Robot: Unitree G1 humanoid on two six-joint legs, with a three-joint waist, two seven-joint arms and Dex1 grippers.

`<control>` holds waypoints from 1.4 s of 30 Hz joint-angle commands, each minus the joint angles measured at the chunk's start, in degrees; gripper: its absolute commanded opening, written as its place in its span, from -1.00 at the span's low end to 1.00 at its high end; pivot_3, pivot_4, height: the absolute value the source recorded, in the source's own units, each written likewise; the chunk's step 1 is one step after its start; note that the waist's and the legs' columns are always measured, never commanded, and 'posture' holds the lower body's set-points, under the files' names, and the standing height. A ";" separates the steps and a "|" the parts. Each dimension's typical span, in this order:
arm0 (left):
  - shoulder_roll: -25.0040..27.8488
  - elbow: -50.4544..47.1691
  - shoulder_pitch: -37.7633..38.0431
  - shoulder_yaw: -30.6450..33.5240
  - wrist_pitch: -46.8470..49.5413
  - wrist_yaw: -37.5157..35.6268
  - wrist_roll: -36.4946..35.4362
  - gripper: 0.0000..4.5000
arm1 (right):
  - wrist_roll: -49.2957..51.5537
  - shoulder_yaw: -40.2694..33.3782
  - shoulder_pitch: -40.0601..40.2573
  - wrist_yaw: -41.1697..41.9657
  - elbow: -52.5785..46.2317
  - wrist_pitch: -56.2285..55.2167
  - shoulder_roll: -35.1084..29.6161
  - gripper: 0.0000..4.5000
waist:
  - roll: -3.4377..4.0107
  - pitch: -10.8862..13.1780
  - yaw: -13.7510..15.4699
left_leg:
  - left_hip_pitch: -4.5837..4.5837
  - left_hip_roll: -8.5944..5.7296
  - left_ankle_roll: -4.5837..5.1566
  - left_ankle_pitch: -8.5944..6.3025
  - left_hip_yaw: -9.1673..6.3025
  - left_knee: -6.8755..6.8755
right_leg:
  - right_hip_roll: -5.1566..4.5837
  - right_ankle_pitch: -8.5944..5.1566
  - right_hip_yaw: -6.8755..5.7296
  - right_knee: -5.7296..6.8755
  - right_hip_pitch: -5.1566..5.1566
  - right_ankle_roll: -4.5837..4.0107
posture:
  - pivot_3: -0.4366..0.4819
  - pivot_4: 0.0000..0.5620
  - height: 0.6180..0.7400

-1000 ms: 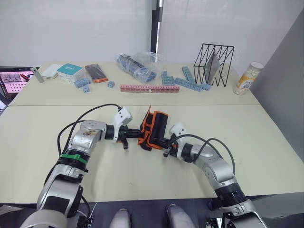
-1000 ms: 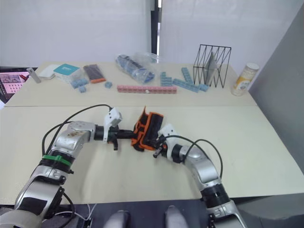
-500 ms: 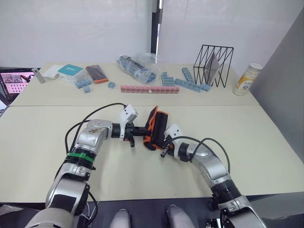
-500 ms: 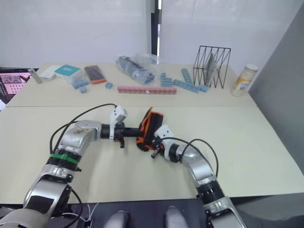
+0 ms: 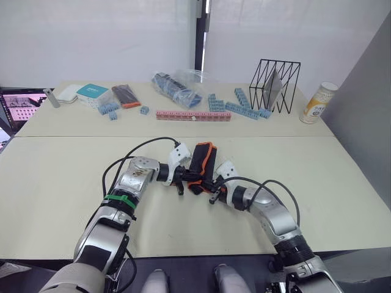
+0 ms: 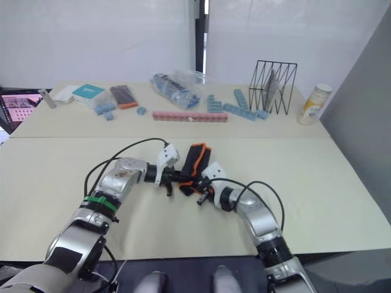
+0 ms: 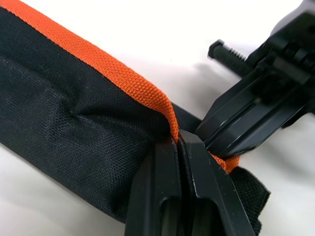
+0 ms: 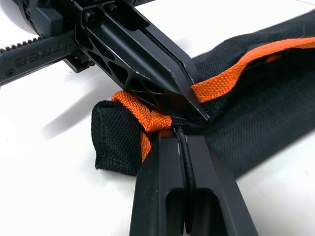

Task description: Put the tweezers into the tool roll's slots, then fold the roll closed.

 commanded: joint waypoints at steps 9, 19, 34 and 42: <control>-3.50 7.71 2.21 -5.29 -5.35 -2.57 6.57 -0.99 | 10.45 -12.07 0.40 -0.08 -14.59 8.26 -4.79 -1.00 | 0.04 -0.04 1.04 | -0.06 -0.05 0.00 0.00 -0.03 0.02 | -0.01 0.00 0.05 -0.06 0.02 0.03 | -0.05 -0.47 0.95; -4.06 9.39 1.00 -4.33 -6.43 -2.76 7.24 -0.99 | 3.01 -5.36 -16.35 -1.93 3.39 4.91 -2.81 -1.00 | 0.26 -0.24 1.10 | 0.02 -0.06 0.00 0.00 -0.05 0.01 | 0.00 0.00 0.03 -0.08 0.09 0.02 | -0.05 -0.47 0.95; -0.57 2.80 2.23 0.47 -1.74 -3.39 3.09 -0.86 | -4.91 -2.26 -20.02 -6.07 27.55 1.46 3.80 -1.00 | 0.55 -0.48 0.16 | 0.05 -0.11 0.01 0.00 -0.13 -0.06 | -0.02 -0.04 0.04 -0.04 0.15 0.06 | -0.05 -0.47 0.95; 11.23 -22.60 9.70 8.59 16.65 -9.72 -10.08 0.28 | -4.24 -3.46 -17.59 -6.11 25.68 2.45 3.93 -1.00 | 0.61 -0.44 -1.92 | -0.01 -0.08 0.01 0.00 -0.25 -0.17 | 0.01 -0.13 -0.02 0.15 -0.04 0.00 | -0.05 -0.47 0.95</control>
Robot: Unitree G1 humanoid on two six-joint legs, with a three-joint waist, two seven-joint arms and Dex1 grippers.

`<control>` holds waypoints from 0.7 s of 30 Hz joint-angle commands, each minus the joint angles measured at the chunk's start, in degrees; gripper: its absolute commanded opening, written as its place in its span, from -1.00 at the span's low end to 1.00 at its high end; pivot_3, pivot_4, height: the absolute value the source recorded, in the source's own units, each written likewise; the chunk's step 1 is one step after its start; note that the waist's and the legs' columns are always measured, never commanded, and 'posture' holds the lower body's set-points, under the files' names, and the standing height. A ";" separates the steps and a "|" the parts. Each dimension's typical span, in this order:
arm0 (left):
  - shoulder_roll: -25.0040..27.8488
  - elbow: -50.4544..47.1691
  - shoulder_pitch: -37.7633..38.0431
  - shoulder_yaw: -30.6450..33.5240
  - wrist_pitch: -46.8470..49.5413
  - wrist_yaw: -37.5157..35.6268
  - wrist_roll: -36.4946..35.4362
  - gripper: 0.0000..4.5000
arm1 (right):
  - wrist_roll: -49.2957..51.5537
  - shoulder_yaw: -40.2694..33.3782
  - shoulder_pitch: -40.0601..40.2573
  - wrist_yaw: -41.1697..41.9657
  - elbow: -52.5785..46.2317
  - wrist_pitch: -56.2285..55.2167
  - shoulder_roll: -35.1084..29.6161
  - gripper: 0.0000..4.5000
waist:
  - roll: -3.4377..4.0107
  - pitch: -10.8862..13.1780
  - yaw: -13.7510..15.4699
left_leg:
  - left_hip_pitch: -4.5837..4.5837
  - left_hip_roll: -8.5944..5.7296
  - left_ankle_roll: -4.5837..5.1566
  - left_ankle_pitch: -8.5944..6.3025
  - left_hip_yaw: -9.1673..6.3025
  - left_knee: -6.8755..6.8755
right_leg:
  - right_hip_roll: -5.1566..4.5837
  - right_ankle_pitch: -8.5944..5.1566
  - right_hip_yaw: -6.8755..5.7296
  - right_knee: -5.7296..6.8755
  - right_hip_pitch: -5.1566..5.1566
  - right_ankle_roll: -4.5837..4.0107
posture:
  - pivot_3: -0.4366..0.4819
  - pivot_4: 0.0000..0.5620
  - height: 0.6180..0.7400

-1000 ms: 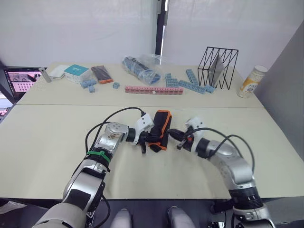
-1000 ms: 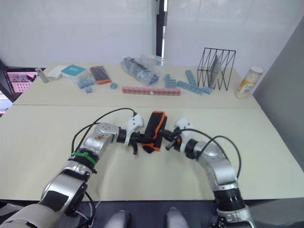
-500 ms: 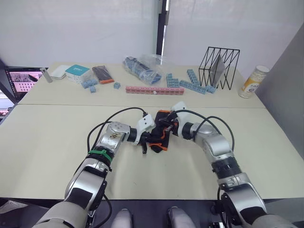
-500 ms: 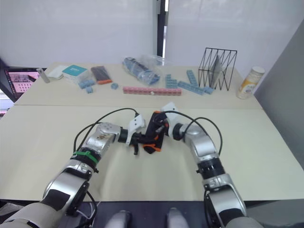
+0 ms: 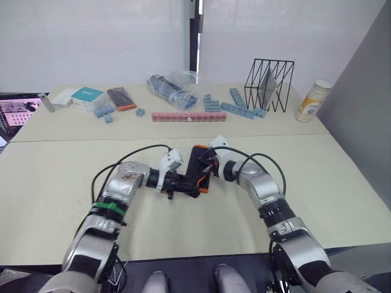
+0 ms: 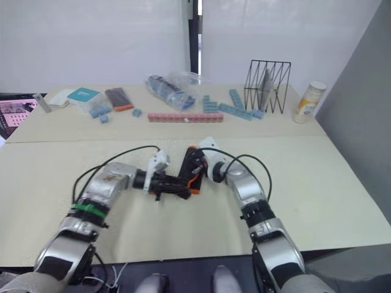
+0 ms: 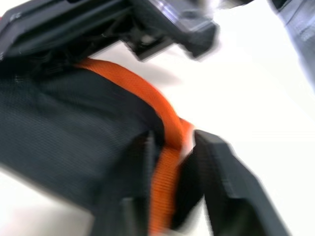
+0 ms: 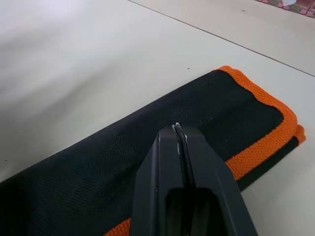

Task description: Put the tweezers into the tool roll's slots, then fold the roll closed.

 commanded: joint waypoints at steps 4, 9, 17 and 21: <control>1.37 -4.83 0.19 6.55 4.91 3.46 -6.27 0.18 | -0.67 -1.06 3.19 -0.16 1.24 2.84 -0.89 -1.00 | 0.01 0.02 0.63 | -0.07 -0.04 0.00 0.00 -0.08 0.13 | -0.01 0.00 -0.04 -0.08 0.08 0.01 | -0.05 -0.47 0.95; -3.59 -2.31 -1.32 5.41 1.31 5.26 -6.28 -0.53 | -0.73 -0.91 3.56 0.86 0.94 2.35 -0.73 -1.00 | 0.01 0.02 1.07 | -0.05 -0.05 0.00 0.00 -0.08 0.11 | -0.01 0.00 -0.04 -0.09 0.07 0.01 | -0.05 -0.47 0.95; -8.76 6.27 -1.21 -2.73 -9.25 10.32 3.15 -0.99 | 0.12 -1.60 4.61 2.24 -1.88 1.42 -1.23 -1.00 | 0.01 0.02 1.24 | -0.07 -0.05 0.00 0.00 -0.07 0.07 | 0.00 0.00 -0.02 -0.09 0.04 0.01 | -0.05 -0.47 0.95; -8.30 8.78 1.91 -7.39 -12.85 11.96 8.34 -0.99 | 0.54 -2.78 4.98 2.23 -2.67 0.38 -1.06 -1.00 | 0.02 0.01 1.28 | -0.06 -0.06 0.00 0.00 -0.07 0.07 | 0.00 0.00 -0.01 -0.11 0.06 0.01 | -0.05 -0.47 0.95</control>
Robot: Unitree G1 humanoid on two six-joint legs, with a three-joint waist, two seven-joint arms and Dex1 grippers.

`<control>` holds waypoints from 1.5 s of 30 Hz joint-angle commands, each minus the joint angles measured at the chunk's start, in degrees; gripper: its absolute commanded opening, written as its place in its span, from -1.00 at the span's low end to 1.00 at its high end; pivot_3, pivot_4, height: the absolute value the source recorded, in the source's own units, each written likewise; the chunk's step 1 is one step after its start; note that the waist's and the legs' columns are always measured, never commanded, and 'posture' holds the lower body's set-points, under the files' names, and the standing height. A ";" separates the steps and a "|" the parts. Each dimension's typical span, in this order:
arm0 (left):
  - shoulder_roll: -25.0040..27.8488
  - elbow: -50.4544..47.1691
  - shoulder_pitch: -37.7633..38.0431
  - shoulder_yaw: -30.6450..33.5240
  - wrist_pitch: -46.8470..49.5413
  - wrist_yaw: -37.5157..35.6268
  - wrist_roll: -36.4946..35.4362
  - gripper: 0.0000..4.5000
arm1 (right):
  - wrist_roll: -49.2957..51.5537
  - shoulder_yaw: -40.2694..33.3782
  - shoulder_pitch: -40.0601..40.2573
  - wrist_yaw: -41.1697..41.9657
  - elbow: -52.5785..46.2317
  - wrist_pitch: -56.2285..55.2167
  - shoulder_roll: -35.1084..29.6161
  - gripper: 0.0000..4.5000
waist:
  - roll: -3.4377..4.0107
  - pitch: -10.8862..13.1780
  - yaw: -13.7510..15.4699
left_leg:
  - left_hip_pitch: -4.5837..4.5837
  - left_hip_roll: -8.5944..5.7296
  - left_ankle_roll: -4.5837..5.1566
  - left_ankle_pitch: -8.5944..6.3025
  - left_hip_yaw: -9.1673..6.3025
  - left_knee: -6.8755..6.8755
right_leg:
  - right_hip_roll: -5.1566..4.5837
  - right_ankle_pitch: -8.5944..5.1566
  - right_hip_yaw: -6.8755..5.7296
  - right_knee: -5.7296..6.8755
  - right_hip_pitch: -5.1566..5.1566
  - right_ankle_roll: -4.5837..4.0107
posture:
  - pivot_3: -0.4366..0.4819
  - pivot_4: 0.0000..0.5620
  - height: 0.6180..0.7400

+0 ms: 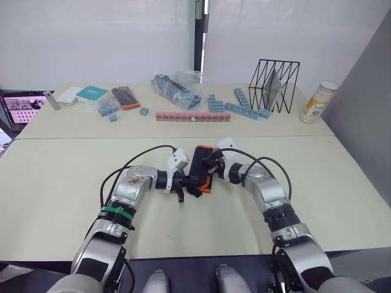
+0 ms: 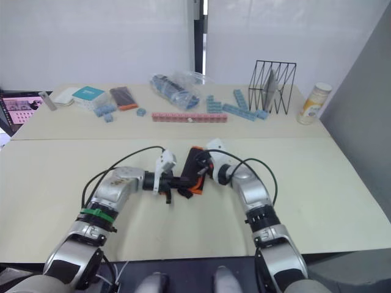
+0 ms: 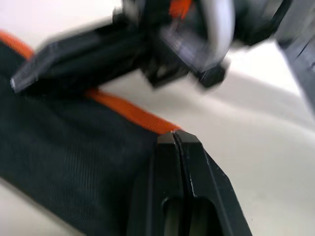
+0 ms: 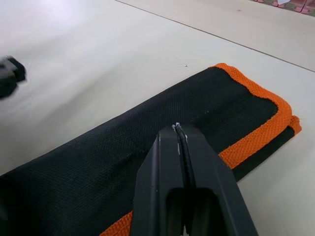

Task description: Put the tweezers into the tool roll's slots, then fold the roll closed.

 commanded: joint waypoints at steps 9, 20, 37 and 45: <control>1.57 2.23 4.57 -4.40 -0.74 0.85 5.17 -0.99 | -2.99 -0.48 -8.19 -1.88 21.94 -9.63 1.92 -1.00 | 0.03 -0.03 -1.50 | 1.04 0.02 -0.01 -0.01 0.01 -0.04 | 0.00 -0.35 -0.01 -0.13 1.02 -0.52 | -0.05 -0.47 0.95; 2.36 -1.74 7.71 -2.57 1.82 2.32 3.35 -0.99 | -7.07 -2.77 -20.10 -10.01 48.01 -24.62 3.10 -1.00 | 0.05 -0.05 -2.33 | 1.12 -0.01 0.02 -0.03 -0.06 -0.24 | 0.00 -0.22 0.00 -0.08 1.10 -0.12 | -0.05 -0.47 0.95; 4.73 -22.96 11.43 11.60 12.62 7.84 -10.73 -0.88 | 6.61 -9.88 -0.50 10.83 6.34 -25.15 -6.01 -1.00 | 0.13 0.09 -2.54 | 0.36 -0.04 0.02 -0.02 -0.32 -0.88 | 0.00 -0.32 -0.16 -0.45 0.42 -0.08 | -0.05 -0.47 0.95; 17.65 -22.21 16.02 21.45 7.99 13.51 -7.83 0.23 | 10.12 -13.61 15.41 13.42 -12.31 -14.79 -17.64 -0.18 | 0.24 0.23 -1.93 | -0.13 -0.05 0.02 -0.02 -0.28 -0.96 | -0.02 -0.31 -0.13 -0.33 -0.27 -0.16 | -0.05 -0.47 0.95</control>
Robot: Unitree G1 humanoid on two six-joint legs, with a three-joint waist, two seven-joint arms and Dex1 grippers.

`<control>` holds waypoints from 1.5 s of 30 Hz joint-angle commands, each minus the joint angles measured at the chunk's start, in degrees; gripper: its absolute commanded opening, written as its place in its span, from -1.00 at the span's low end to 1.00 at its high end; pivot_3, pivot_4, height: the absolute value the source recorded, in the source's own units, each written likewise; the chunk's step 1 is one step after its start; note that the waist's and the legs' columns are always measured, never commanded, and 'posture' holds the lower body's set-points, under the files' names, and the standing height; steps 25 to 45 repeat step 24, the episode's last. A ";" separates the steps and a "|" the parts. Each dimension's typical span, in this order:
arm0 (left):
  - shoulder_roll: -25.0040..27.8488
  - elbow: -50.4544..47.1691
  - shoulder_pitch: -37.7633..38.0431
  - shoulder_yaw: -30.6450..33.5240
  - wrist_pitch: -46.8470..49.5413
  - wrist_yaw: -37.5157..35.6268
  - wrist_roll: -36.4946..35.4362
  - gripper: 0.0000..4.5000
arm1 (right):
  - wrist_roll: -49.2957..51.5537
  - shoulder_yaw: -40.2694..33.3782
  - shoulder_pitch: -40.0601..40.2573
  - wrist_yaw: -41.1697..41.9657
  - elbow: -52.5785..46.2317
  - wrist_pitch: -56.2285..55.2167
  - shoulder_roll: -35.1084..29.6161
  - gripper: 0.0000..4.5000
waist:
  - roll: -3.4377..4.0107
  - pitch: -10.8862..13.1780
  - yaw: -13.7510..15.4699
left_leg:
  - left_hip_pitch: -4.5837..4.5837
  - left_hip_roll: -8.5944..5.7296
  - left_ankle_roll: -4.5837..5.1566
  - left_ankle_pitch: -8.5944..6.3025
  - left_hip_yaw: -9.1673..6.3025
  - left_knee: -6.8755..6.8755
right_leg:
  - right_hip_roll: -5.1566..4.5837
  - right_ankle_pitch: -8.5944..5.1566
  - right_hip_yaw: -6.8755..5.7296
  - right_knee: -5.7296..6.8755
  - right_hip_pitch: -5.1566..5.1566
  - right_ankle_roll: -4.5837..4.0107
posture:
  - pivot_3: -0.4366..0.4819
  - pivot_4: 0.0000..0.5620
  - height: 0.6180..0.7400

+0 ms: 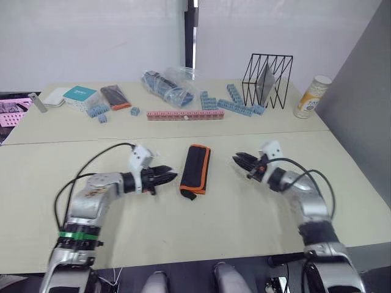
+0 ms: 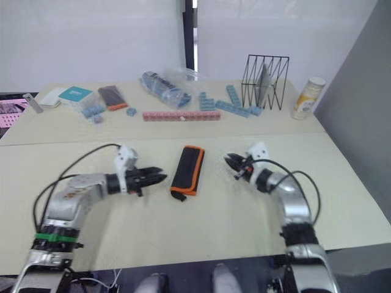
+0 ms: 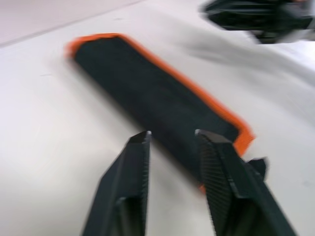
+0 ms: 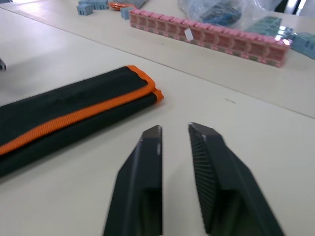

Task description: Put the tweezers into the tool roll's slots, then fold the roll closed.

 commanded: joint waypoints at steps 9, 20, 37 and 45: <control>13.76 7.55 9.25 15.07 -11.51 2.91 1.32 1.00 | 1.42 -8.41 15.53 4.01 -3.85 -1.88 -12.86 0.99 | -0.07 0.05 1.66 | -0.02 -0.03 -0.01 0.00 0.08 0.06 | -0.05 -0.04 0.01 -0.25 0.09 -0.03 | -0.05 -0.47 0.95; 15.93 7.04 22.60 24.15 -15.57 3.74 0.32 1.00 | 4.40 -13.84 16.46 5.13 1.68 -3.07 -14.13 0.99 | -0.12 0.08 2.13 | 0.04 0.02 -0.01 0.00 0.17 0.06 | -0.05 -0.12 0.02 -0.22 0.07 -0.21 | -0.05 -0.47 0.95; 15.61 6.09 25.58 25.25 -16.05 3.89 -0.55 1.00 | 4.89 -14.04 15.85 5.96 3.11 -3.79 -14.52 0.99 | -0.12 0.08 2.23 | 0.05 0.03 -0.01 0.00 0.17 0.07 | -0.06 -0.11 0.03 -0.21 0.09 -0.21 | -0.05 -0.47 0.95; 15.61 6.09 25.58 25.25 -16.05 3.89 -0.55 1.00 | 4.89 -14.04 15.85 5.96 3.11 -3.79 -14.52 0.99 | -0.12 0.08 2.23 | 0.05 0.03 -0.01 0.00 0.17 0.07 | -0.06 -0.11 0.03 -0.21 0.09 -0.21 | -0.05 -0.47 0.95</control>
